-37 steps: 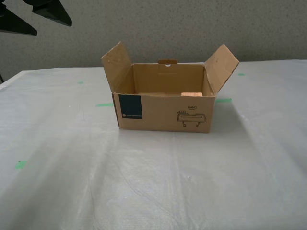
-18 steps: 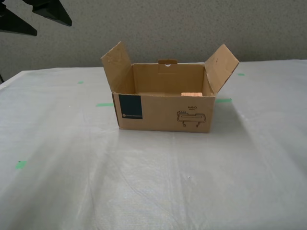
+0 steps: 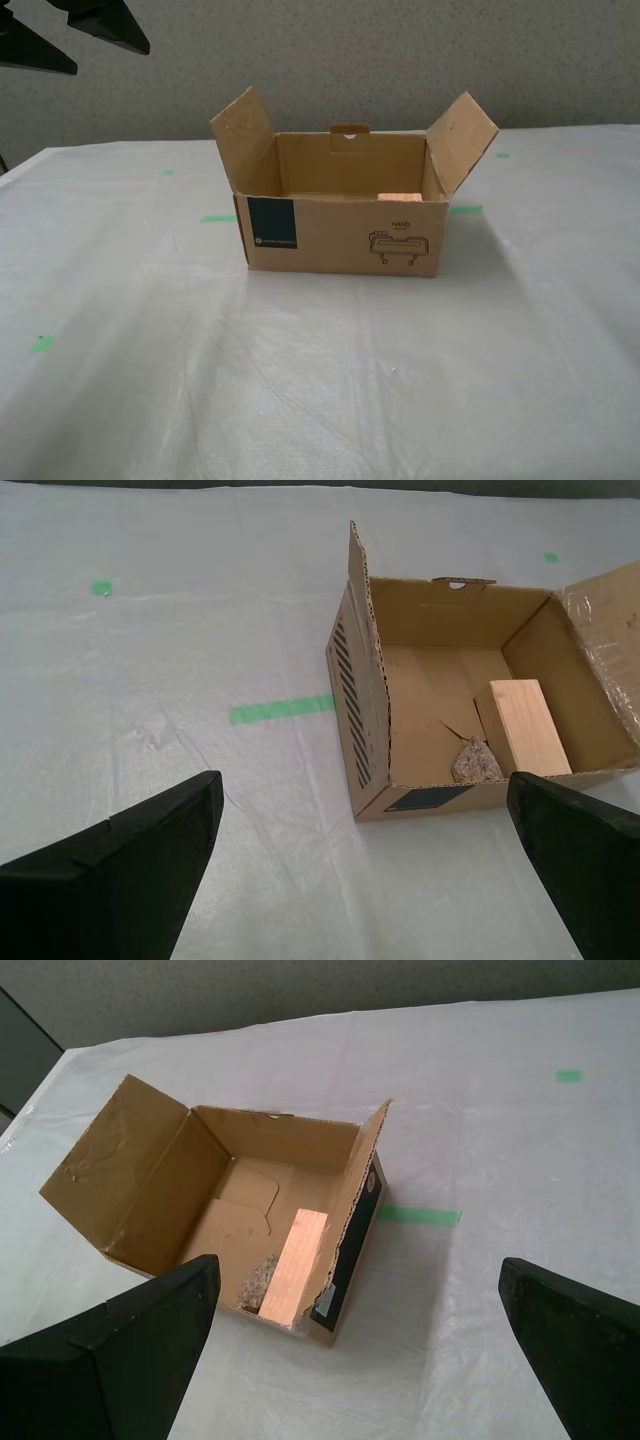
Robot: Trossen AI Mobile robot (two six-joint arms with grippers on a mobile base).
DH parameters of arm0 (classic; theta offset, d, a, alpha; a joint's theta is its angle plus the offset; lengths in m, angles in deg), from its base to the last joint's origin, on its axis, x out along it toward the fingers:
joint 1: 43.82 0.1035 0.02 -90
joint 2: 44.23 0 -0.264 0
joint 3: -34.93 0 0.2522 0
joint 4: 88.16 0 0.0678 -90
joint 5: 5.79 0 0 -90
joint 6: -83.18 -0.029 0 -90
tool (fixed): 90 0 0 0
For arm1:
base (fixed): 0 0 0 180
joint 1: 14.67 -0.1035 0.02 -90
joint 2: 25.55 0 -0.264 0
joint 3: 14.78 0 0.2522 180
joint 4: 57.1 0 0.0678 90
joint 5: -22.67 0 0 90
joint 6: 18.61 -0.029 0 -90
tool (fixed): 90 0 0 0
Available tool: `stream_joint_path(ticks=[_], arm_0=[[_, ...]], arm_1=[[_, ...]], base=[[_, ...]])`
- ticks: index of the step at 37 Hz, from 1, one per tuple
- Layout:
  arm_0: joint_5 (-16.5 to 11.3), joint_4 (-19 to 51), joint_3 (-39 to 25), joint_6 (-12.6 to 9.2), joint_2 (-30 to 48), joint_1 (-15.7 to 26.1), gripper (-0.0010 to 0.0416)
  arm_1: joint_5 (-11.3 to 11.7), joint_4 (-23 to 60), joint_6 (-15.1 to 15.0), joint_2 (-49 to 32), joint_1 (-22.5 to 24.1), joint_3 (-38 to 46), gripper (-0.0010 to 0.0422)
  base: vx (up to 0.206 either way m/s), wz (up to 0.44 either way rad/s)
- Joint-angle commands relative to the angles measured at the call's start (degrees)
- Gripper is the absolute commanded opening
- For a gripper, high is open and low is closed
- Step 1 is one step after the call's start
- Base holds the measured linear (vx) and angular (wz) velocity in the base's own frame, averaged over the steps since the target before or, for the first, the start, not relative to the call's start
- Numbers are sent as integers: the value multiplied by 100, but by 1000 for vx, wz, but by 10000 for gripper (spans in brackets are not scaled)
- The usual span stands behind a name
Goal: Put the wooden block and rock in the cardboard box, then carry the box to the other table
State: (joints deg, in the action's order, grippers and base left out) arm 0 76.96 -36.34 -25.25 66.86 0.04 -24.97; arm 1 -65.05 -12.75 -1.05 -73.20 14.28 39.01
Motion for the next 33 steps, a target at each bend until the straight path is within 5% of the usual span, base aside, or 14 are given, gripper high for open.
stream_joint_path(ticks=[1, 33], arm_0=[[22, -17, -2, -24, 2, 2, 390], [22, -17, -2, -24, 0, 2, 389]], arm_1=[[-15, -4, -2, 0, 0, 4, 389], [-15, -7, -2, 0, -2, 4, 389]], base=[[0, 0], [0, 0]])
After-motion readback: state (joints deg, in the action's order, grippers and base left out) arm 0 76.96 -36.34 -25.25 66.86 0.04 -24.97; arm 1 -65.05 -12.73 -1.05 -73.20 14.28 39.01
